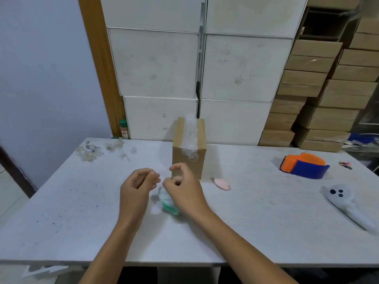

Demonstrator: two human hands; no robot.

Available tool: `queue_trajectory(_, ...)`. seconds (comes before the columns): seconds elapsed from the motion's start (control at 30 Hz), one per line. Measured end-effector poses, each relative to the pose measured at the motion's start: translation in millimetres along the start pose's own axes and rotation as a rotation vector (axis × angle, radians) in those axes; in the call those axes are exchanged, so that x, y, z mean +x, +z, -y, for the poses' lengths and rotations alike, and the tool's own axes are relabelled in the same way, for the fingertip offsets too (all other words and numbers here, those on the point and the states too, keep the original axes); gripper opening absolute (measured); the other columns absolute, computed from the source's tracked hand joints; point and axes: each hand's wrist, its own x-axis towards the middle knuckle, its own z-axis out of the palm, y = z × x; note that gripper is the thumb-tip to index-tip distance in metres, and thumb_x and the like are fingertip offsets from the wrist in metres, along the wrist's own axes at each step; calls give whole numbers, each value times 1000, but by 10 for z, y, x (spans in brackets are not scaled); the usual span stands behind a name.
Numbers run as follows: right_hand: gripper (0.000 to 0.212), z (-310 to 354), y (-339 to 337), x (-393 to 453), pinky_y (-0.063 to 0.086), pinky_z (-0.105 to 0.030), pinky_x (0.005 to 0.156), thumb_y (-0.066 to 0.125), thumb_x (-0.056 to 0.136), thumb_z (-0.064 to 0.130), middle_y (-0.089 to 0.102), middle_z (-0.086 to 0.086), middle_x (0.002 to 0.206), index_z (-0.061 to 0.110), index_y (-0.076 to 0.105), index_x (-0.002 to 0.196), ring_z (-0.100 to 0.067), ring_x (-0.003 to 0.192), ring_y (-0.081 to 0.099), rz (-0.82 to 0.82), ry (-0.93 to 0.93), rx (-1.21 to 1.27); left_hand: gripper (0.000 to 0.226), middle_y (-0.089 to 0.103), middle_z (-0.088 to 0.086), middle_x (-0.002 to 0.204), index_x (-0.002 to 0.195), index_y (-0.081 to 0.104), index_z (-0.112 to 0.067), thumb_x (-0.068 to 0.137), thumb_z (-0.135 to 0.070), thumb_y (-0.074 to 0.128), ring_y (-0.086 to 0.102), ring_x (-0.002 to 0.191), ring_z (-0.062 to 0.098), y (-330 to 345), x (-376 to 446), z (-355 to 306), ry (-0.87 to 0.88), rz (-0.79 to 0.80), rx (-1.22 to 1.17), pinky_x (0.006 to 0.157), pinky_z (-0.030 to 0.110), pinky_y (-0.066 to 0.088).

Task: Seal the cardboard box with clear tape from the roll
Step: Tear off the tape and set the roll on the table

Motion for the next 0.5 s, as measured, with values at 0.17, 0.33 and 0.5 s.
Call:
queue_trajectory(0.17, 30, 37, 464, 42, 53, -45, 72, 59, 96, 27, 68, -5, 70, 25, 50, 125, -29, 75, 64, 58, -243, -326, 20, 85, 3, 98, 111, 74, -17, 94, -9, 78, 79, 90, 5, -540, 38, -12, 11, 11, 198, 84, 25, 53)
queue_trajectory(0.33, 30, 66, 836, 106, 52, -45, 63, 57, 99, 23, 72, -12, 79, 15, 51, 127, -39, 76, 66, 96, -472, -576, 15, 84, -19, 91, 102, 77, -30, 93, -18, 81, 77, 88, -2, -939, 47, 44, 118, 41, 570, 79, 24, 58)
queue_trajectory(0.5, 15, 42, 1038, 120, 31, -33, 50, 60, 100, 21, 69, -9, 73, 11, 59, 111, -34, 63, 65, 87, -590, -723, 22, 81, -19, 88, 82, 80, -36, 90, -16, 79, 75, 87, 5, -1069, 38, 101, 154, -38, 787, 76, 36, 54)
